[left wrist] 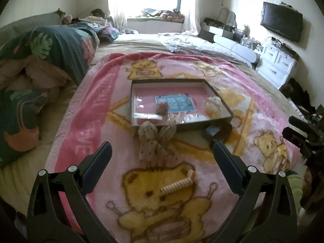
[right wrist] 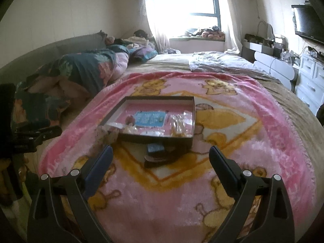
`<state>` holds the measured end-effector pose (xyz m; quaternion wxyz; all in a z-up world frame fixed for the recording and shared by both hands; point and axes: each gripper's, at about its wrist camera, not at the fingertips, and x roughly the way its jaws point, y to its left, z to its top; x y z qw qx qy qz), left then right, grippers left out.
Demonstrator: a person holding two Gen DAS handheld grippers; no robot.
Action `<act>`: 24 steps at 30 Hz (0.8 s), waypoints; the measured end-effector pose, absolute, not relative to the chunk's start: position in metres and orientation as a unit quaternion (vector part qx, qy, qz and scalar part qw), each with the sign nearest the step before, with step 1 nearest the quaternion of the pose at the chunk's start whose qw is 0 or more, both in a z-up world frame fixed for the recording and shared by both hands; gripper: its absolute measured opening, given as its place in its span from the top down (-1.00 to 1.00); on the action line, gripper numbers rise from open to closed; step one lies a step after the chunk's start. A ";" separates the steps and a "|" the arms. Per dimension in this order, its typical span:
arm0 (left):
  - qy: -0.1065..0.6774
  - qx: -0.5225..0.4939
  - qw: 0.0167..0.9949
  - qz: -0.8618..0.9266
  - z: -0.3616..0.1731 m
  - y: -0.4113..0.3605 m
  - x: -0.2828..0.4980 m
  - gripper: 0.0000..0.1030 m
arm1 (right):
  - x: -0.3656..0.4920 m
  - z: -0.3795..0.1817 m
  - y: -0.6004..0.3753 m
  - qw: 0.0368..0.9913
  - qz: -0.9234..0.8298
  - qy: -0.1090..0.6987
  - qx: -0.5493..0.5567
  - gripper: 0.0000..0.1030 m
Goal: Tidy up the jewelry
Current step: 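Move both tools back over the remaining jewelry beside the box, then grasp the beige coiled hair tie with the left tool while the right tool grasps the brown hair clip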
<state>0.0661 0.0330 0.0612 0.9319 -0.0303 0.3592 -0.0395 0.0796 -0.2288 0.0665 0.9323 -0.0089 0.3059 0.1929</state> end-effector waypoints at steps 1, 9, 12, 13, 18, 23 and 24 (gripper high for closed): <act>0.361 -0.030 0.931 -0.040 0.059 0.032 0.065 -0.82 | 0.079 0.064 -0.229 0.931 0.193 0.309 -0.010 -0.85; 0.380 -0.023 0.924 -0.044 0.038 0.026 0.064 -0.82 | 0.084 0.049 -0.229 0.926 0.194 0.325 -0.012 -0.85; 0.387 -0.023 0.921 -0.046 0.031 0.023 0.064 -0.82 | 0.085 0.043 -0.228 0.923 0.194 0.331 -0.014 -0.85; 0.390 -0.023 0.919 -0.047 0.028 0.022 0.065 -0.82 | 0.085 0.041 -0.229 0.922 0.194 0.333 -0.015 -0.85; 0.406 -0.020 0.912 -0.052 0.013 0.018 0.065 -0.82 | 0.089 0.030 -0.231 0.919 0.190 0.345 -0.015 -0.85; 0.420 -0.019 0.905 -0.059 -0.002 0.014 0.066 -0.82 | 0.095 0.020 -0.234 0.916 0.186 0.355 -0.013 -0.85; 0.422 -0.018 0.904 -0.060 -0.004 0.014 0.067 -0.82 | 0.097 0.017 -0.235 0.915 0.185 0.358 -0.013 -0.85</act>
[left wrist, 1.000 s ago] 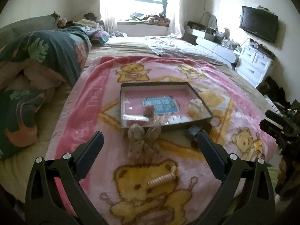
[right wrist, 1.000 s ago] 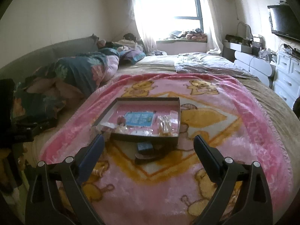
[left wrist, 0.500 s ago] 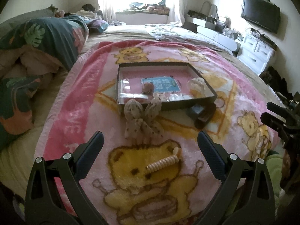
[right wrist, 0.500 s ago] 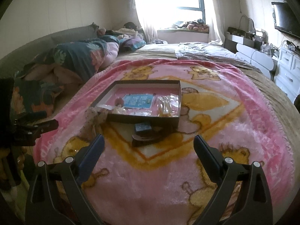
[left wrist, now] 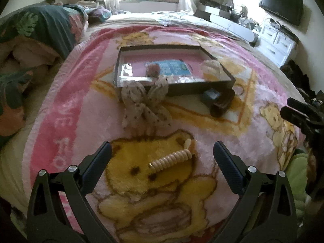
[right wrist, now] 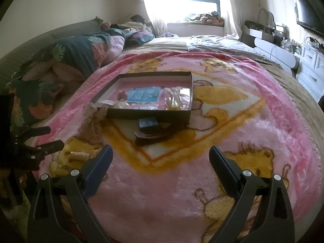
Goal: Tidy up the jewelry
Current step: 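Grasp the beige coiled hair tie with the left tool while the right tool grasps the brown hair clip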
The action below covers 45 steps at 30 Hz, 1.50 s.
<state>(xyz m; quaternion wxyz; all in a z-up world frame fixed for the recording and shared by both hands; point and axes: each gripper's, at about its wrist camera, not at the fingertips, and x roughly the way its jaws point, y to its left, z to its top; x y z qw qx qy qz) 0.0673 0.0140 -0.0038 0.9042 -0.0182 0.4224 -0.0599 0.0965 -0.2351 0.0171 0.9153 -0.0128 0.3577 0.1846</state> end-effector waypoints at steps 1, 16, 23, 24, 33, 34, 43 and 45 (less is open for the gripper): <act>0.426 -0.018 0.902 -0.061 -0.008 0.013 0.069 -0.82 | 0.097 0.015 -0.236 0.915 0.184 0.359 -0.013 -0.85; 0.464 -0.015 0.881 -0.086 -0.059 -0.004 0.093 -0.82 | 0.135 -0.023 -0.233 0.896 0.178 0.406 0.003 -0.85; 0.461 0.025 0.882 -0.094 -0.073 -0.027 0.101 -0.55 | 0.166 -0.041 -0.215 0.880 0.189 0.435 0.016 -0.85; 0.459 0.032 0.883 -0.096 -0.074 -0.029 0.101 -0.38 | 0.170 -0.044 -0.212 0.878 0.188 0.440 0.018 -0.85; 0.447 0.018 0.884 -0.136 -0.069 -0.030 0.096 0.37 | 0.196 -0.065 -0.178 0.874 0.174 0.455 0.012 -0.85; 0.447 0.015 0.884 -0.138 -0.069 -0.030 0.095 0.38 | 0.198 -0.067 -0.175 0.876 0.168 0.453 0.013 -0.85; 0.446 -0.015 0.882 -0.148 -0.063 -0.020 0.091 0.59 | 0.200 -0.076 -0.169 0.885 0.137 0.444 -0.015 -0.32; 0.447 -0.023 0.882 -0.149 -0.062 -0.018 0.091 0.59 | 0.194 -0.076 -0.176 0.886 0.138 0.443 -0.014 -0.09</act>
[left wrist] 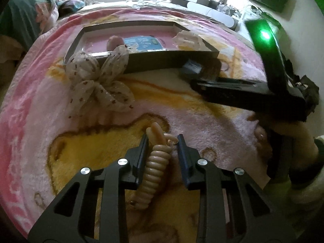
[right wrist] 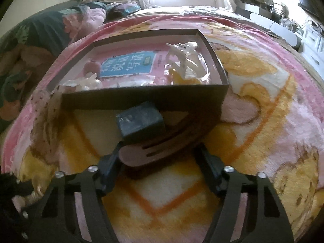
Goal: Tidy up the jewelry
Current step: 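Grasp the beige coiled hair tie with the left tool while the right tool grasps the brown hair clip, then carry the hair tie and brown clip into the display box, open both tools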
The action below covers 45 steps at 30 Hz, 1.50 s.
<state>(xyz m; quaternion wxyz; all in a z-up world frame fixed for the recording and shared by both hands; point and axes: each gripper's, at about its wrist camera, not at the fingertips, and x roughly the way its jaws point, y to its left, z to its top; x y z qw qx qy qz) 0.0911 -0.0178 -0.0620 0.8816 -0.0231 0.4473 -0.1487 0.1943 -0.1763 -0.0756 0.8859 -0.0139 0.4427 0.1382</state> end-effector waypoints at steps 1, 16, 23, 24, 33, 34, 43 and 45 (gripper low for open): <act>0.447 -0.025 0.882 -0.148 -0.061 -0.017 0.092 0.59 | 0.191 -0.075 -0.182 0.886 0.135 0.443 -0.013 0.22; 0.431 -0.026 0.889 -0.151 -0.043 -0.022 0.088 0.60 | 0.167 -0.064 -0.255 0.883 0.102 0.454 0.068 0.91; 0.419 -0.025 0.895 -0.151 -0.029 -0.026 0.095 0.62 | 0.159 -0.049 -0.262 0.895 0.105 0.426 0.083 -0.25; 0.418 -0.026 0.895 -0.152 -0.029 -0.026 0.097 0.63 | 0.160 -0.048 -0.260 0.895 0.110 0.425 0.084 -0.25; 0.410 -0.029 0.899 -0.151 -0.020 -0.027 0.113 0.63 | 0.195 -0.070 -0.255 0.877 0.100 0.458 0.104 0.43; 0.409 -0.030 0.900 -0.151 -0.019 -0.026 0.116 0.63 | 0.194 -0.071 -0.257 0.878 0.101 0.456 0.106 0.46; 0.397 -0.033 0.903 -0.159 -0.007 -0.029 0.138 0.64 | 0.173 -0.045 -0.282 0.893 0.101 0.417 0.137 0.54; 0.393 -0.032 0.905 -0.160 -0.003 -0.029 0.142 0.64 | 0.170 -0.035 -0.284 0.897 0.107 0.406 0.139 0.54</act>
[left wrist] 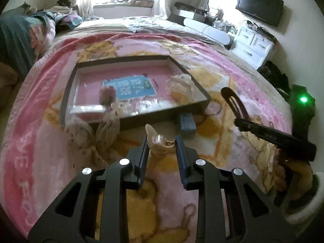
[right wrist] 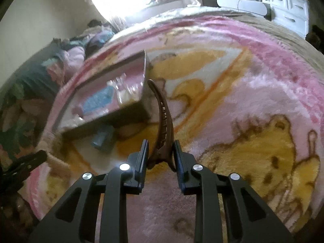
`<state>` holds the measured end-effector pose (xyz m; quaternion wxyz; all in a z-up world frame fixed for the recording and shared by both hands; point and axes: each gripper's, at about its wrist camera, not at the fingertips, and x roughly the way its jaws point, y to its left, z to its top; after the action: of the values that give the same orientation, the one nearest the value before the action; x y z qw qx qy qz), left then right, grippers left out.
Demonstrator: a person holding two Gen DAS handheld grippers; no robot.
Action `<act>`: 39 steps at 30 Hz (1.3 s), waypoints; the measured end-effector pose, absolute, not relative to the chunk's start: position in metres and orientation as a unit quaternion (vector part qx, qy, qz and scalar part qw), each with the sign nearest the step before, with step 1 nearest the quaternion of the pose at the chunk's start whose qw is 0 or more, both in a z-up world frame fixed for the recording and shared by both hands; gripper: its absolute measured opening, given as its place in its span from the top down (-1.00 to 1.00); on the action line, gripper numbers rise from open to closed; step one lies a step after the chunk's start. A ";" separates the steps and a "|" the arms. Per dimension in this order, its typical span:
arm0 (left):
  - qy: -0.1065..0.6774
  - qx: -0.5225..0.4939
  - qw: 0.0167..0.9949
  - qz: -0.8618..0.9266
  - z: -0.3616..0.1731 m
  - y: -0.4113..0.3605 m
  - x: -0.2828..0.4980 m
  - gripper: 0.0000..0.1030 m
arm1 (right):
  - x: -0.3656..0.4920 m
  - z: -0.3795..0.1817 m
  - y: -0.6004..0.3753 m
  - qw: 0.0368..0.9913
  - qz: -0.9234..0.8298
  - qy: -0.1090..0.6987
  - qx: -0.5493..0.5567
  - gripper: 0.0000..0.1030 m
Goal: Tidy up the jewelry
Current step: 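Carry the hair tie and brown clip into the display box, open both tools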
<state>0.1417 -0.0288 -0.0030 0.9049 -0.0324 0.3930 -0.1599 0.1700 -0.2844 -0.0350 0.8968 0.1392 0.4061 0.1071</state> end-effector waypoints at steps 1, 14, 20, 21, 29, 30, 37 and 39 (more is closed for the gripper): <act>0.392 -0.031 0.905 -0.161 -0.001 -0.029 0.145 0.64 | 0.169 -0.028 -0.284 0.899 0.113 0.399 0.140 0.54; 0.368 -0.026 0.921 -0.127 0.026 -0.002 0.199 0.64 | 0.204 0.030 -0.238 0.912 0.182 0.357 0.095 0.54; 0.373 -0.032 0.922 -0.103 0.020 0.019 0.228 0.64 | 0.225 0.023 -0.201 0.904 0.205 0.369 0.068 0.54; 0.373 -0.034 0.922 -0.099 0.019 0.023 0.233 0.64 | 0.229 0.020 -0.194 0.903 0.208 0.372 0.062 0.54; 0.382 -0.040 0.919 -0.083 0.007 0.036 0.253 0.64 | 0.251 0.001 -0.158 0.892 0.214 0.396 0.035 0.54; 0.383 -0.039 0.919 -0.082 0.006 0.036 0.254 0.64 | 0.252 -0.001 -0.155 0.892 0.214 0.397 0.032 0.54; 0.392 -0.042 0.916 -0.077 -0.003 0.039 0.260 0.63 | 0.263 -0.016 -0.145 0.887 0.204 0.413 0.022 0.54; 0.393 -0.043 0.915 -0.077 -0.005 0.040 0.260 0.63 | 0.265 -0.019 -0.144 0.886 0.202 0.417 0.022 0.54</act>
<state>0.2601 0.0395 -0.0049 0.9152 -0.0428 0.3933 -0.0770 0.2651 -0.1437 -0.0186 0.8859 0.0224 0.4168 0.2023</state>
